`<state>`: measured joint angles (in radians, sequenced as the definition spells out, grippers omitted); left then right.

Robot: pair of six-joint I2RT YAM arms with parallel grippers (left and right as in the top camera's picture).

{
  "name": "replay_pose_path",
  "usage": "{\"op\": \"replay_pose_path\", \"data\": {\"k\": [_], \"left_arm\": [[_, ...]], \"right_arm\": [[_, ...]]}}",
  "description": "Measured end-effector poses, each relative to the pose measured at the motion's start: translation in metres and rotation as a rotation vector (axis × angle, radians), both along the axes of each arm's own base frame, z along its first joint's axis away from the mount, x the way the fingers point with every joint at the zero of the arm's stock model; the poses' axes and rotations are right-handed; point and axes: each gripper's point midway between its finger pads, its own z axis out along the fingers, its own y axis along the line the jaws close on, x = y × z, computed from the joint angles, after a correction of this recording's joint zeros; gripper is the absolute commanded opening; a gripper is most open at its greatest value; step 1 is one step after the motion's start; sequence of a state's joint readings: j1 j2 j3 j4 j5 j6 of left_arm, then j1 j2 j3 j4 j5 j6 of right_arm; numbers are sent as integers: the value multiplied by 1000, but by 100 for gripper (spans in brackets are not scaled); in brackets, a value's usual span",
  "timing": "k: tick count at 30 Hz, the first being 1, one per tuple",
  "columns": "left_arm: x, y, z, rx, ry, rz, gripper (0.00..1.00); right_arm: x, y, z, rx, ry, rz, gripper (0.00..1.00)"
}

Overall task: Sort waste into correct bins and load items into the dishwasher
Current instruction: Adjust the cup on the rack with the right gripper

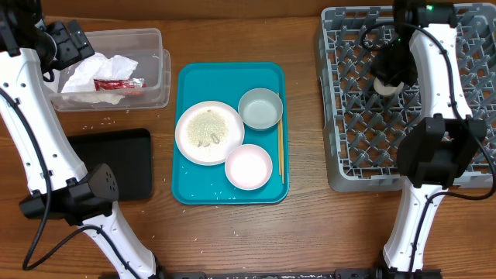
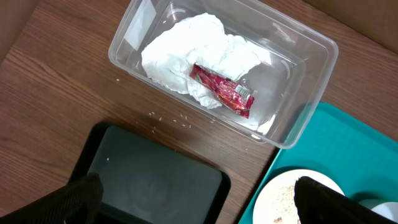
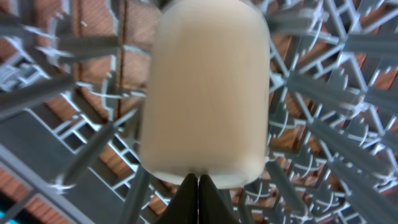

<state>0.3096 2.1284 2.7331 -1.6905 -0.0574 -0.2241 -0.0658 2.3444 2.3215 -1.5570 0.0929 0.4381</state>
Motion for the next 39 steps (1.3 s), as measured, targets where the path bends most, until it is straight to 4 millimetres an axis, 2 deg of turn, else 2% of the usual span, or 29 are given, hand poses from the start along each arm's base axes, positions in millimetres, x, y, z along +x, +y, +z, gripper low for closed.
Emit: {"op": "replay_pose_path", "data": {"k": [6,17,24,32,39], "left_arm": [[0,0,0,0,0,0,100],[0,0,0,0,0,0,100],[0,0,0,0,0,0,100],[0,0,0,0,0,0,100],[0,0,0,0,0,0,100]], "right_arm": [[8,-2,0,-14,-34,-2,4],[32,-24,11,-136,-144,-17,5],[35,-33,16,-161,-161,-32,5],[46,-37,53,-160,-252,-39,7],[28,-26,47,-100,-171,-19,7]]}}
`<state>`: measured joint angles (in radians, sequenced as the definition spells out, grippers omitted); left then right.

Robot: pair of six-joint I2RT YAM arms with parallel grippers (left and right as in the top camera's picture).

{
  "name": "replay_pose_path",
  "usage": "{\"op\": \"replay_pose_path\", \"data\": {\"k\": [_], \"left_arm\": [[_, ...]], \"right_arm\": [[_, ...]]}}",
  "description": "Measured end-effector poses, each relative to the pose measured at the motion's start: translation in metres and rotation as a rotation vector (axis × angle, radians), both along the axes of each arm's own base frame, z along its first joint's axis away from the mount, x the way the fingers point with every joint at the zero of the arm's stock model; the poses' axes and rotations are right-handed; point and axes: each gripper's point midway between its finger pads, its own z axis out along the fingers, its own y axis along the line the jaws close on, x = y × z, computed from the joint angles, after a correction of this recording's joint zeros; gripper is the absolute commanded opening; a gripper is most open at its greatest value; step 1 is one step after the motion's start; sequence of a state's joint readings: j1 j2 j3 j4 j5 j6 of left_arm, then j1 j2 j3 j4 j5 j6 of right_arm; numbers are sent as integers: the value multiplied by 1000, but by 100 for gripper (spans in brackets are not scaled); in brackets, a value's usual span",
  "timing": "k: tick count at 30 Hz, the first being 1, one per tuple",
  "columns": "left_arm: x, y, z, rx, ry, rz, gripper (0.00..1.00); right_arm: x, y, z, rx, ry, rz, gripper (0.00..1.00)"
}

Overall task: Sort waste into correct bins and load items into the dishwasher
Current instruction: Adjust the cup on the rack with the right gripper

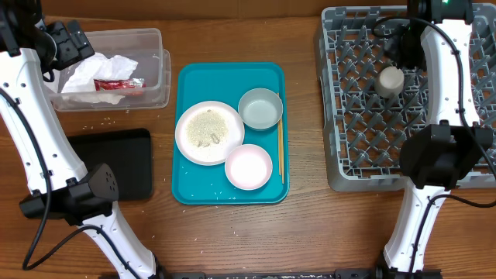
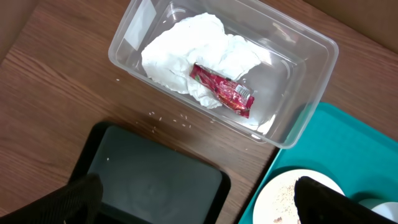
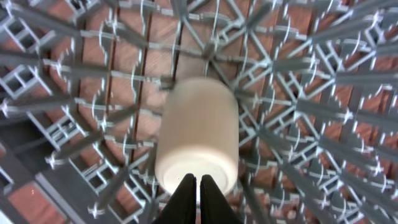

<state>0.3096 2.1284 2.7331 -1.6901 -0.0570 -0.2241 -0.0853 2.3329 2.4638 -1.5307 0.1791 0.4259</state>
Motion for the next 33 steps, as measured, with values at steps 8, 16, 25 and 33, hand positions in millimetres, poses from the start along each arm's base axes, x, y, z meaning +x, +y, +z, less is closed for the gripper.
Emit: {"op": "replay_pose_path", "data": {"k": [8,16,25,33], "left_arm": [[0,0,0,0,0,0,100],[0,0,0,0,0,0,100],[0,0,0,0,0,0,100],[0,0,0,0,0,0,100]], "right_arm": [[6,3,-2,16,-21,5,8],[3,3,-25,21,30,-1,8],[11,-3,-32,9,12,-11,7],[14,-26,-32,-22,-6,-54,7]]}}
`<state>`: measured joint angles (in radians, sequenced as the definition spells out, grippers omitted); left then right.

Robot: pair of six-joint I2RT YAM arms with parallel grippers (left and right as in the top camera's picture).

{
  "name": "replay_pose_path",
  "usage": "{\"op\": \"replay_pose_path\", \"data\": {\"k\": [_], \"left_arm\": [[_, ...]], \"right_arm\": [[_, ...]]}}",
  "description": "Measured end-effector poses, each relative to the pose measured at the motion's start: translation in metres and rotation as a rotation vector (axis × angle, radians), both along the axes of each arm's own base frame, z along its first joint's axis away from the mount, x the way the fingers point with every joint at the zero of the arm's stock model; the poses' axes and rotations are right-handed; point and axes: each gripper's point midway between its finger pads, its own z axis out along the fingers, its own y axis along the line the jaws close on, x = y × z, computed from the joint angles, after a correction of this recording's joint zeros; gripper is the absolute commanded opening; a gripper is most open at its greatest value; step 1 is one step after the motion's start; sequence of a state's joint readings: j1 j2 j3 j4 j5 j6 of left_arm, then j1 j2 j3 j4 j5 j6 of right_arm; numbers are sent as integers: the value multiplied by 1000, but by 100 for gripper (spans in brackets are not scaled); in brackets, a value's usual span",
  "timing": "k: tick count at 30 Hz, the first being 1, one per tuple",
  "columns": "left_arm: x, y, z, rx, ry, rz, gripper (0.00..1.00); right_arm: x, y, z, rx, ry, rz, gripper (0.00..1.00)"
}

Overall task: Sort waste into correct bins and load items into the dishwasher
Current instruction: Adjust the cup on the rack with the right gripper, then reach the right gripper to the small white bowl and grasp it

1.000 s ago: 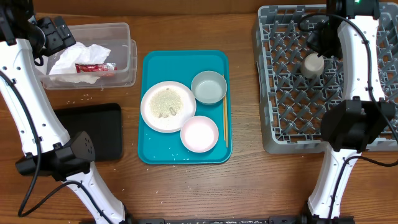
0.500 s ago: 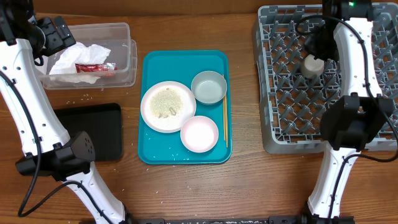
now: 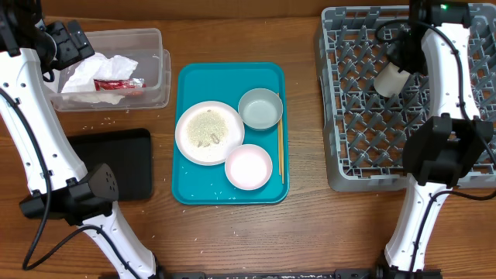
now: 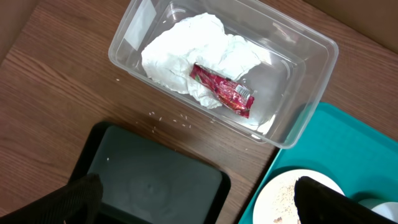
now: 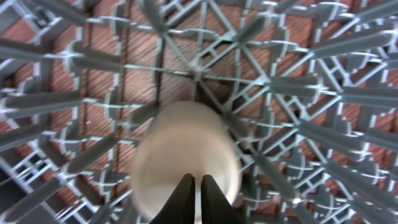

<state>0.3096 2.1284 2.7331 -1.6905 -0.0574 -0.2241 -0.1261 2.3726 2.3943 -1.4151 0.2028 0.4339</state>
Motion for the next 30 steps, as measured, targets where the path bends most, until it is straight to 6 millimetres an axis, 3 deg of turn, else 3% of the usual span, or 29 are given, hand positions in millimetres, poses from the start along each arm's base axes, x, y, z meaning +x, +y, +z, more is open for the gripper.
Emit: {"op": "replay_pose_path", "data": {"k": [4,8,13,18,21,22,25,30], "left_arm": [[0,0,0,0,0,0,100],[0,0,0,0,0,0,100],[0,0,0,0,0,0,100],[0,0,0,0,0,0,100],[0,0,0,0,0,0,100],[0,0,0,0,0,0,100],[0,0,0,0,0,0,100],[0,0,0,0,0,0,100]], "right_arm": [[-5,-10,3,-2,18,-19,6],[-6,-12,31,-1,-18,-25,14],[1,18,99,106,-189,72,50],[-3,85,157,277,-337,272,72],[-8,139,168,357,-355,408,85],[-10,163,168,377,-347,458,100],[-16,214,158,383,-309,560,100],[-22,289,120,329,-230,645,100]]}}
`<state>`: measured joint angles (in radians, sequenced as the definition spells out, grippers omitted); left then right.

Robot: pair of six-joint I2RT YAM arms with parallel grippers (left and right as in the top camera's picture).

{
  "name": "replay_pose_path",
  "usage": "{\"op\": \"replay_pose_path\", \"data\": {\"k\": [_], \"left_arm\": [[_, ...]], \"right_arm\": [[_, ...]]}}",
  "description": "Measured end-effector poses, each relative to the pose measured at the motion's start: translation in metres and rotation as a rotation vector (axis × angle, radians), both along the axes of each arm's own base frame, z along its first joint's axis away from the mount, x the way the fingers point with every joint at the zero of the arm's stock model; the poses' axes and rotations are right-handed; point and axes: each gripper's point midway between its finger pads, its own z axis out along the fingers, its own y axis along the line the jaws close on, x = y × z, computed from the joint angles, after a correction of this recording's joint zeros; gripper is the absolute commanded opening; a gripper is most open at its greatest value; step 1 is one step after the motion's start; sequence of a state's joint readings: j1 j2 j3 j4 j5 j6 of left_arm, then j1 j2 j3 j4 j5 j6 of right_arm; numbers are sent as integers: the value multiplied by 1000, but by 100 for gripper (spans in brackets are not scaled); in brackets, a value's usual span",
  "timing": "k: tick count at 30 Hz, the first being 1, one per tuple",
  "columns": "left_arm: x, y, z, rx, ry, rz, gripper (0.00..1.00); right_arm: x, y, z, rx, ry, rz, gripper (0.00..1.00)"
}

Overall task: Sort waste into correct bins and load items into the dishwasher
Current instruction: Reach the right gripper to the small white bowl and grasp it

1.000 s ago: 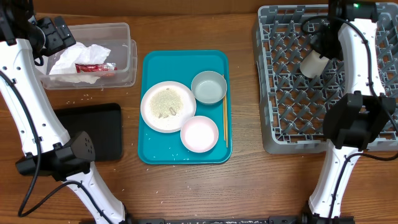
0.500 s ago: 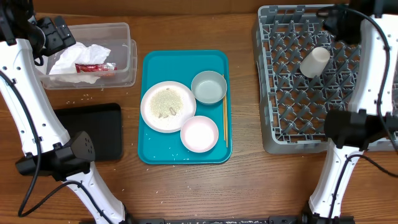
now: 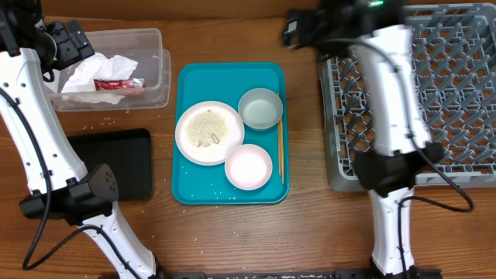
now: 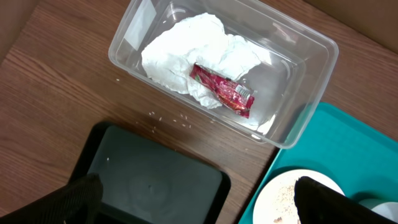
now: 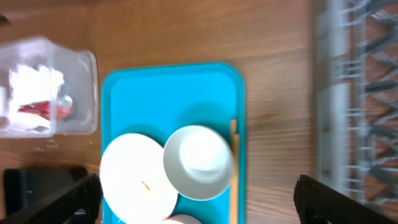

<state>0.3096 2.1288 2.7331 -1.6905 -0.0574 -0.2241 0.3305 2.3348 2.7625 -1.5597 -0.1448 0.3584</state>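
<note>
On the teal tray (image 3: 232, 74) sit a white plate (image 3: 209, 132) with crumbs, a grey-green bowl (image 3: 260, 108), a pink bowl (image 3: 248, 167) and a chopstick (image 3: 280, 151). The grey dish rack (image 3: 457, 93) stands at the right. No cup shows in it; my right arm crosses its left part. My right gripper (image 3: 304, 29) hangs open high over the tray's far right corner, and its wrist view looks down on the plate (image 5: 140, 180) and bowl (image 5: 198, 162). My left gripper (image 4: 199, 199) is open above the clear bin (image 4: 305, 81), which holds tissue (image 4: 186, 56) and a red wrapper (image 4: 221, 90).
A black tray (image 3: 116, 163) lies at the front left, below the clear bin (image 3: 116, 70). Small crumbs dot the wood between them. The rack's edge (image 5: 360, 93) shows blurred at the right of the right wrist view.
My right gripper was shut on a beige cup tilted over the rack. It is now open, empty, and well to the left over the tray's far corner. The left arm is unchanged.
My right gripper held a beige cup low in the rack's far left part, then higher and upright, then tilted there. Now it is open over the tray and the cup is out of sight. The left gripper stayed open over the clear bin throughout.
</note>
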Motion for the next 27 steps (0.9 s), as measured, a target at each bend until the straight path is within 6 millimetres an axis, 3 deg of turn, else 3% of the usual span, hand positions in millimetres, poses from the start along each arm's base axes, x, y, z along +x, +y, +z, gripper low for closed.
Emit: {"op": "replay_pose_path", "data": {"k": [6,9,16,23,27], "left_arm": [[0,0,0,0,0,0,100],[0,0,0,0,0,0,100],[0,0,0,0,0,0,100],[0,0,0,0,0,0,100],[0,0,0,0,-1,0,100]], "right_arm": [[-5,56,-67,-42,77,-33,82],[-5,72,-89,-31,89,-59,80],[-14,109,-115,-15,80,-41,77],[-40,138,-155,-72,92,-30,76],[-41,143,-166,-72,81,-32,67]]}}
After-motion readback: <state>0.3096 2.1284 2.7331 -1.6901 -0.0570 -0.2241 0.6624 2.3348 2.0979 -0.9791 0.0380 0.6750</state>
